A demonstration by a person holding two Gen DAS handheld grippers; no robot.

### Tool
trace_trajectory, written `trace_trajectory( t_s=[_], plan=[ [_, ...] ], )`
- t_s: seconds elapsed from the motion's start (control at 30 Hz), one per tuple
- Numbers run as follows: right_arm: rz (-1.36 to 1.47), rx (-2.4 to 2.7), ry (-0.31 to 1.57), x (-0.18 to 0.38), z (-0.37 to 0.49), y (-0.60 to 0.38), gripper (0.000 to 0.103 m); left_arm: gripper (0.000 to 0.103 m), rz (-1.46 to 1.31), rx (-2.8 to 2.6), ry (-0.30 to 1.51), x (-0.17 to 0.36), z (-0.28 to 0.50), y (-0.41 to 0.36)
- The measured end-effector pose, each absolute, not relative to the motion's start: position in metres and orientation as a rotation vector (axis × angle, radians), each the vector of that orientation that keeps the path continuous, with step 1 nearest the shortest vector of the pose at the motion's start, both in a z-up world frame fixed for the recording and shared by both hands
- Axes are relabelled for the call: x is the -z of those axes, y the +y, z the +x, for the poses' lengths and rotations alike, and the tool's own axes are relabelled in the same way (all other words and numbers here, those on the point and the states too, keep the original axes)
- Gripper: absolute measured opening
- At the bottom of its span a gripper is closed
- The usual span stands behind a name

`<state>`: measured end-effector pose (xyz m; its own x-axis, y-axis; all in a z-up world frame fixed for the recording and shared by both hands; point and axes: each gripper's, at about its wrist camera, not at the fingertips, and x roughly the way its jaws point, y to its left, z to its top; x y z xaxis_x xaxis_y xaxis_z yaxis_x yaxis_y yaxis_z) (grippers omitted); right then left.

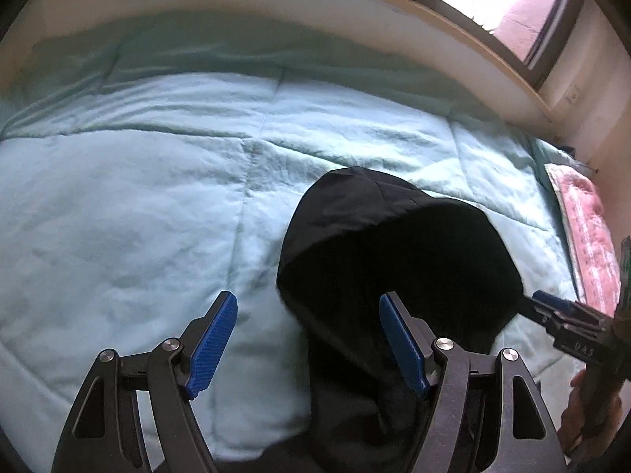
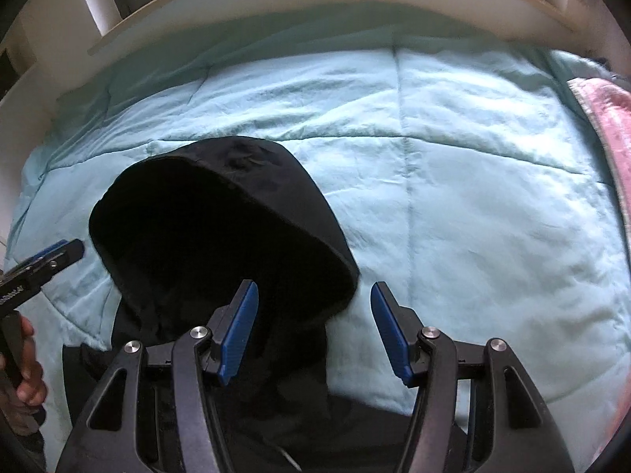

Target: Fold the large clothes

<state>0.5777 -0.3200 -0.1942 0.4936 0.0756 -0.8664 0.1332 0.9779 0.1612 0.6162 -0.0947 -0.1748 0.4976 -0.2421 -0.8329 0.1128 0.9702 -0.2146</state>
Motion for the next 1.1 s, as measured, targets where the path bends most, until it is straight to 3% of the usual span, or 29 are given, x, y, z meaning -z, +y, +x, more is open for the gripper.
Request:
trace_trajectory(
  t_s=[0.13, 0.17, 0.23, 0.27, 0.3, 0.47, 0.57, 0.73, 0.87, 1.0, 1.1],
  plan=[
    [0.202, 0.055, 1.117, 0.220, 0.607, -0.320, 0.064, 0.075, -0.124, 0.181, 1.099, 0.203, 0.649, -0.102],
    [0.197, 0.051, 1.131, 0.225, 0.612, -0.320, 0.062, 0.057, -0.126, 0.180, 1.109, 0.207, 0.652, -0.102],
    [0.114, 0.097, 1.158, 0.234, 0.621, -0.318, 0.028, 0.010, -0.134, 0.181, 1.132, 0.210, 0.662, -0.098],
    [0.065, 0.126, 1.152, 0.232, 0.622, -0.317, 0.012, 0.010, -0.172, 0.196, 1.131, 0.207, 0.664, -0.091],
    [0.047, 0.140, 1.125, 0.226, 0.620, -0.320, 0.006, 0.010, -0.217, 0.225, 1.109, 0.199, 0.662, -0.085],
    [0.129, 0.152, 0.946, 0.171, 0.590, -0.339, 0.005, 0.010, -0.323, 0.371, 0.987, 0.150, 0.637, -0.065],
    [0.120, 0.154, 0.868, 0.165, 0.572, -0.335, 0.005, 0.013, -0.263, 0.354, 1.014, 0.155, 0.628, -0.063],
    [0.178, 0.118, 1.036, 0.240, 0.580, -0.341, 0.007, 0.020, -0.190, 0.275, 1.372, 0.276, 0.641, -0.056],
    [0.238, 0.056, 1.181, 0.295, 0.581, -0.344, 0.007, 0.023, -0.270, 0.297, 1.332, 0.274, 0.638, -0.046],
    [0.223, 0.040, 1.155, 0.272, 0.570, -0.347, 0.024, 0.033, -0.115, 0.323, 1.260, 0.242, 0.617, -0.048],
    [0.209, 0.037, 1.127, 0.252, 0.555, -0.353, 0.038, 0.035, -0.062, 0.348, 1.218, 0.211, 0.598, -0.043]
  ],
)
